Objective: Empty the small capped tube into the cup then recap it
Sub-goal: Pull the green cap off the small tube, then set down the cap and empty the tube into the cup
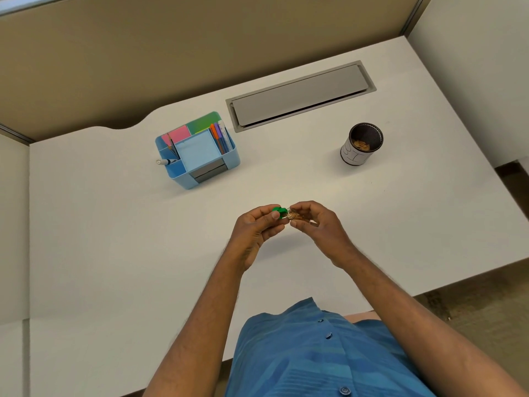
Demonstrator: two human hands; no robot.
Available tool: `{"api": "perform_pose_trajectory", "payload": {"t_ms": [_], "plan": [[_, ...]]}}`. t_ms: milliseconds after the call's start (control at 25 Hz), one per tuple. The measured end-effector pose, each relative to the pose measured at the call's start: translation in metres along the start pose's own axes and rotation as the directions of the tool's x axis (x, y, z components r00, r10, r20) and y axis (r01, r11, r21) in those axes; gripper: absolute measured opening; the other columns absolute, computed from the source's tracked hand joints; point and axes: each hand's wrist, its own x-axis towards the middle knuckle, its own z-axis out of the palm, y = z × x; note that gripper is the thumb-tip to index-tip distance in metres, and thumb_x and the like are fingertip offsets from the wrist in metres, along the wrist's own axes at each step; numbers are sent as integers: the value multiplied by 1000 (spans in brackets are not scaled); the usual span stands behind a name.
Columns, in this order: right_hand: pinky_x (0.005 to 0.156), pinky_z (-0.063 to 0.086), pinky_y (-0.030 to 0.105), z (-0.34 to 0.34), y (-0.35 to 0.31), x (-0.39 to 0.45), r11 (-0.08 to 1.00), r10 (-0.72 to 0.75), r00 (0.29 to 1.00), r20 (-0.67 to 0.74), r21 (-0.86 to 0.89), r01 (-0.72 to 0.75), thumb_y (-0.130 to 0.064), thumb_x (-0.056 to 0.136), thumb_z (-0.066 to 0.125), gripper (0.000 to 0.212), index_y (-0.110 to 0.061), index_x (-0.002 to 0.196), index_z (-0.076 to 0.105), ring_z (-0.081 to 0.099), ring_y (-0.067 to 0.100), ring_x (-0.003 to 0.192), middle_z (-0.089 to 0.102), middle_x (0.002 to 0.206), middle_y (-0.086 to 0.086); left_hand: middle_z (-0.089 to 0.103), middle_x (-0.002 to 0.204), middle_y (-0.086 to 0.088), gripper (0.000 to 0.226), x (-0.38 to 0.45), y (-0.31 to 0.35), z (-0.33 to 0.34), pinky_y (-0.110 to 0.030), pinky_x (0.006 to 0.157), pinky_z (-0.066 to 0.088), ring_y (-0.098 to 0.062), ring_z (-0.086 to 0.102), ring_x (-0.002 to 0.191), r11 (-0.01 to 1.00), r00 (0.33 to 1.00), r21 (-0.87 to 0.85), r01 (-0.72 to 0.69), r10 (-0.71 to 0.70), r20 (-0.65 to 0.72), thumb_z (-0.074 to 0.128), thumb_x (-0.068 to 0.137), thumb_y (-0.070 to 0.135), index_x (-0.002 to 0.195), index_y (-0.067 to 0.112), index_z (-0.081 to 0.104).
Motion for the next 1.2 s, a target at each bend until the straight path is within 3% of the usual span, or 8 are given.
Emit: {"api": "perform_pose_trajectory", "payload": {"t_ms": [240, 440, 520, 600, 720, 800, 1040, 1200], "plan": [[98, 55, 28, -15, 2, 6, 989, 19, 999, -40, 147, -13, -12, 92, 75, 28, -20, 118, 69, 71, 13, 110, 78, 115, -4, 78, 120, -14, 28, 10, -7, -2, -32, 87, 64, -33, 75, 111, 1000, 1000, 9, 20, -21, 4, 70, 96, 12, 123, 7, 67], [92, 54, 28, -37, 0, 18, 968, 54, 988, -144, 252, -16, -6, 92, 74, 31, -13, 121, 67, 70, 10, 106, 78, 114, -3, 75, 121, -17, 31, 31, -19, -10, -37, 95, 62, -34, 75, 110, 992, 973, 127, 25, 5, -231, 70, 93, -1, 123, 7, 68], [89, 54, 27, -48, -2, 21, 960, 68, 980, -189, 280, -12, -4, 92, 73, 32, -11, 121, 66, 70, 9, 103, 78, 112, -3, 74, 121, -17, 30, 41, -26, -13, -41, 100, 59, -34, 72, 112, 968, 944, 246, 41, 43, -328, 74, 90, -1, 118, 9, 71], [87, 54, 26, -58, -2, 23, 958, 72, 970, -230, 287, -3, -5, 91, 74, 31, -11, 121, 66, 70, 9, 101, 78, 112, -2, 73, 118, -11, 25, 51, -33, -14, -40, 95, 61, -30, 71, 109, 905, 922, 421, 58, 113, -369, 77, 88, 5, 112, 15, 72], [84, 56, 23, -69, -2, 23, 958, 65, 963, -260, 288, 13, -5, 91, 74, 31, -11, 120, 67, 70, 8, 99, 78, 111, -2, 69, 111, -4, 23, 61, -43, -16, -30, 86, 52, -24, 66, 101, 755, 903, 653, 68, 231, -361, 78, 88, 10, 109, 16, 73], [83, 56, 22, -78, -1, 19, 959, 63, 959, -276, 284, 19, -5, 90, 75, 31, -11, 120, 67, 70, 9, 99, 78, 110, -3, 69, 113, -7, 24, 64, -51, -17, -23, 84, 45, -19, 63, 98, 693, 904, 717, 73, 258, -342, 78, 88, 9, 111, 13, 73], [85, 55, 25, -106, 3, 16, 965, 81, 954, -290, 262, -3, -7, 90, 75, 32, -12, 120, 67, 70, 9, 101, 78, 110, -3, 70, 116, -10, 28, 65, -60, -15, -29, 91, 50, -23, 66, 104, 645, 900, 758, 96, 269, -344, 79, 87, 8, 114, 9, 72], [88, 55, 29, -127, 0, 22, 973, 81, 952, -295, 232, -10, -8, 89, 76, 31, -13, 119, 68, 70, 10, 99, 78, 110, -4, 60, 123, -12, 38, 64, -56, -2, -26, 91, 46, -22, 62, 108, 610, 879, 788, 86, 326, -348, 79, 88, 13, 124, 13, 66]]}}
